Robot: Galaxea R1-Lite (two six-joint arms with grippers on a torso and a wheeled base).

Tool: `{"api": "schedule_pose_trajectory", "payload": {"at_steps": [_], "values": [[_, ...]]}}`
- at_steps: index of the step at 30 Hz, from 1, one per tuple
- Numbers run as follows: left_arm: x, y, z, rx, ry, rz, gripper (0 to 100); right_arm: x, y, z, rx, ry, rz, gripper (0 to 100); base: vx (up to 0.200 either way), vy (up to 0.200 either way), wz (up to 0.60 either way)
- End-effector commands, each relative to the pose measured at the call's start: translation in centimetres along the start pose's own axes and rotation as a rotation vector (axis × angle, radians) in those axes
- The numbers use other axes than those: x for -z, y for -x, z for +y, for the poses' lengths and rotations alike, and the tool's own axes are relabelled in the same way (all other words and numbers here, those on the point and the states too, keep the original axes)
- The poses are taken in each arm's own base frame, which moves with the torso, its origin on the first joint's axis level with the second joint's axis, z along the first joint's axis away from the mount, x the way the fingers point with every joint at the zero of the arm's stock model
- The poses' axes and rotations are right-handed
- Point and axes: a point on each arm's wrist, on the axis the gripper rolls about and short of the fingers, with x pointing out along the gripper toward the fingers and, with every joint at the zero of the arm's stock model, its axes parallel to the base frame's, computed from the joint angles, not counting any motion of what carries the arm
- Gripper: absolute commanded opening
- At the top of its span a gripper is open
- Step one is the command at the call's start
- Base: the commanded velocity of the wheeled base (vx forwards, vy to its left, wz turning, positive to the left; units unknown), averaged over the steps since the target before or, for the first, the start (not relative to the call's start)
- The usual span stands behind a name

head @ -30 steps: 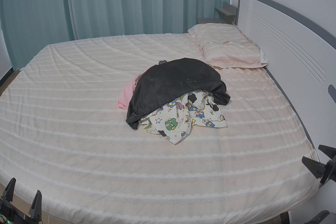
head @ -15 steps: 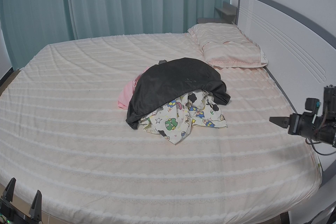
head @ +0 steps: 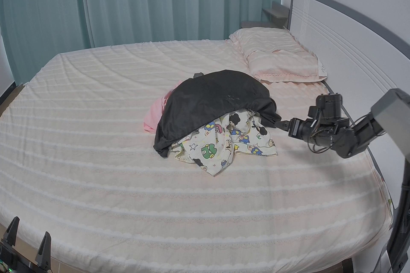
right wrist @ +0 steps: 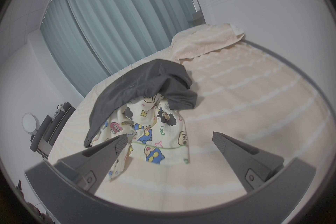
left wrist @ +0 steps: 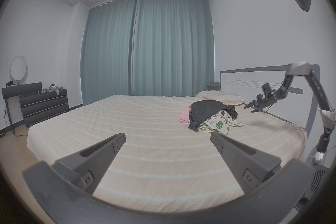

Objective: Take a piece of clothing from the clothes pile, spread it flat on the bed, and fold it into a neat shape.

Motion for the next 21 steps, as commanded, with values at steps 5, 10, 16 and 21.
{"api": "schedule_pose_trajectory", "payload": {"at_steps": [5,10,16,21], "values": [[0.5,0.0,0.0,-0.001,0.0,0.001,100,6.0,-10.1,-0.2,-0.007,-0.056,0.066,100,0.0,0.0,0.0],[0.5,0.0,0.0,-0.001,0.0,0.001,100,6.3,-10.9,0.4,-0.02,-0.051,0.066,100,0.0,0.0,0.0],[0.5,0.0,0.0,-0.001,0.0,0.001,100,6.8,-11.8,2.1,-0.044,-0.033,0.091,100,0.0,0.0,0.0],[0.5,0.0,0.0,-0.001,0.0,0.001,100,8.1,-12.8,4.2,-0.082,-0.011,0.099,100,0.0,0.0,0.0]]}}
